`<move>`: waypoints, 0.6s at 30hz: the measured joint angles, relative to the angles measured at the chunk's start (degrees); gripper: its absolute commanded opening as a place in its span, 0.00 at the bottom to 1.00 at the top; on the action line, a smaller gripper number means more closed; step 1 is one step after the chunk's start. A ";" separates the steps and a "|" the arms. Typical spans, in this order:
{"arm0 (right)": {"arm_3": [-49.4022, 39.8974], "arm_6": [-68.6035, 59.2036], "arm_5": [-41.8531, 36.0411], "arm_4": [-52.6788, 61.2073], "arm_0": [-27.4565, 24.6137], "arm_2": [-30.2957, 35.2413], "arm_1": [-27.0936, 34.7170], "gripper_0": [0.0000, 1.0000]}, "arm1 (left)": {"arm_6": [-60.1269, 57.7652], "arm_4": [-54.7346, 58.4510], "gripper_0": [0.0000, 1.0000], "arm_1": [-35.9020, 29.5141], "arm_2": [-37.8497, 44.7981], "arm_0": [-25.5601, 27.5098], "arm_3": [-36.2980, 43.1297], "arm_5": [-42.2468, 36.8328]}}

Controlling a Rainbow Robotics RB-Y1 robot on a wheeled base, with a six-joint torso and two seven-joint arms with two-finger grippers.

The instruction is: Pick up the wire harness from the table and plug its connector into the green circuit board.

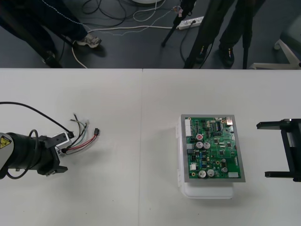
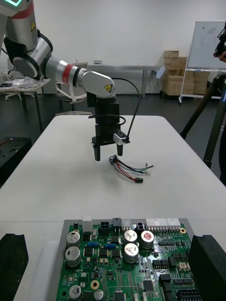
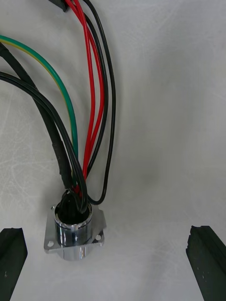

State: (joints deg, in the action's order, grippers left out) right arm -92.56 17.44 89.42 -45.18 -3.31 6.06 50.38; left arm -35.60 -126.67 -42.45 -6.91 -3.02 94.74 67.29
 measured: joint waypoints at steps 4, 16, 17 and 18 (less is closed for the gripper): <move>-0.21 -0.01 0.00 -0.01 0.00 -0.75 0.01 1.00 | 0.00 -0.49 1.00 0.01 -0.69 -0.28 -0.65 -2.01; -0.71 0.00 0.00 -0.02 -0.03 -1.43 0.08 1.00 | 0.01 -2.60 1.00 0.04 -0.88 -0.29 -0.80 -4.63; -0.73 0.00 0.00 -0.02 -0.04 -1.43 0.13 1.00 | 0.01 -2.72 1.00 0.06 -0.93 -0.29 -0.81 -4.74; -0.74 0.00 0.00 -0.02 -0.05 -1.43 0.24 1.00 | 0.01 -2.85 1.00 0.07 -0.99 -0.29 -0.81 -4.80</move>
State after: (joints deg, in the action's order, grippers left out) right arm -93.30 17.44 89.42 -45.20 -3.36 4.63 50.62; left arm -35.59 -129.52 -42.38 -7.91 -3.31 93.93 62.49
